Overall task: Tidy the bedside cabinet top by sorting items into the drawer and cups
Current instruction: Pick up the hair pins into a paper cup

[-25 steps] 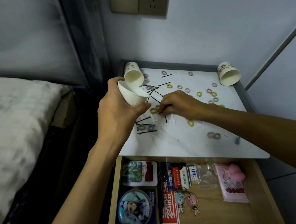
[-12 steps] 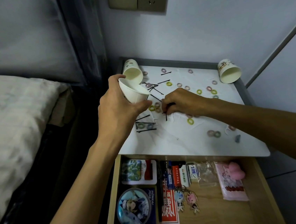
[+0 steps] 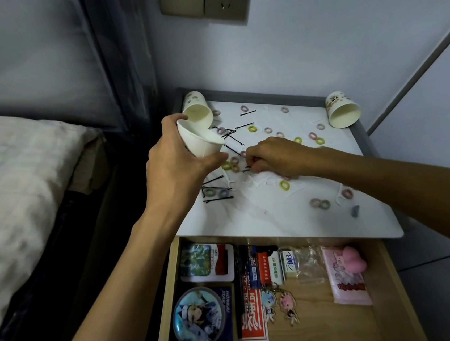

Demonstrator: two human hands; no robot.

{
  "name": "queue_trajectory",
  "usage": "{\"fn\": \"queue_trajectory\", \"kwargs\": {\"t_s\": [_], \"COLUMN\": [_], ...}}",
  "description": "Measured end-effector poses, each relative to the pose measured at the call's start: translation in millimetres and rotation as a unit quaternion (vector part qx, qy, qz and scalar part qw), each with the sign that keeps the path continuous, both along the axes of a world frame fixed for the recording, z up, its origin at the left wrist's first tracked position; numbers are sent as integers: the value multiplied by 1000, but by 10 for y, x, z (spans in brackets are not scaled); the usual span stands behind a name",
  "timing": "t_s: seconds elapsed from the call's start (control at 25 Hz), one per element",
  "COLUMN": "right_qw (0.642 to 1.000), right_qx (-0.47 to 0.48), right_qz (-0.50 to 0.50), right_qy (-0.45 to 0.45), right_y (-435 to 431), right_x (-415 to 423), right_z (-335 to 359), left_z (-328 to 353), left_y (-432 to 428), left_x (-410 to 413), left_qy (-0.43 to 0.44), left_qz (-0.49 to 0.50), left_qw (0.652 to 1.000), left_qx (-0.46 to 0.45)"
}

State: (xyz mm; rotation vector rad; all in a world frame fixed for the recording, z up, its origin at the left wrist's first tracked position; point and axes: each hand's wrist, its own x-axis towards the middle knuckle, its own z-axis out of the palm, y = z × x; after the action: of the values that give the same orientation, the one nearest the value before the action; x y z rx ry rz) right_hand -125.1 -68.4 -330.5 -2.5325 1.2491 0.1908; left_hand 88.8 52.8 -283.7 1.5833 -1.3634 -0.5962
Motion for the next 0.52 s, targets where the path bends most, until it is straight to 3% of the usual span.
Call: {"fn": "queue_trajectory", "kwargs": {"t_s": [0.12,0.24,0.52], "right_qw": [988,974,968], "right_qx": [-1,-45,-71], "right_qz": [-96,-157,-236], "right_qy": [-117,-157,-50], "right_y": [-29,-147,-346], "right_x": [62,216,616], "right_z": [37,54,-61], "left_z": [3,10,13], "left_y": [-8,-7,-27], "left_x": [31,55,52], "left_qy": [3,5,-3], "left_qz": [8,15,15], "left_qw": [1000,1000,1000], "left_qx": [-1,-1,-3]}}
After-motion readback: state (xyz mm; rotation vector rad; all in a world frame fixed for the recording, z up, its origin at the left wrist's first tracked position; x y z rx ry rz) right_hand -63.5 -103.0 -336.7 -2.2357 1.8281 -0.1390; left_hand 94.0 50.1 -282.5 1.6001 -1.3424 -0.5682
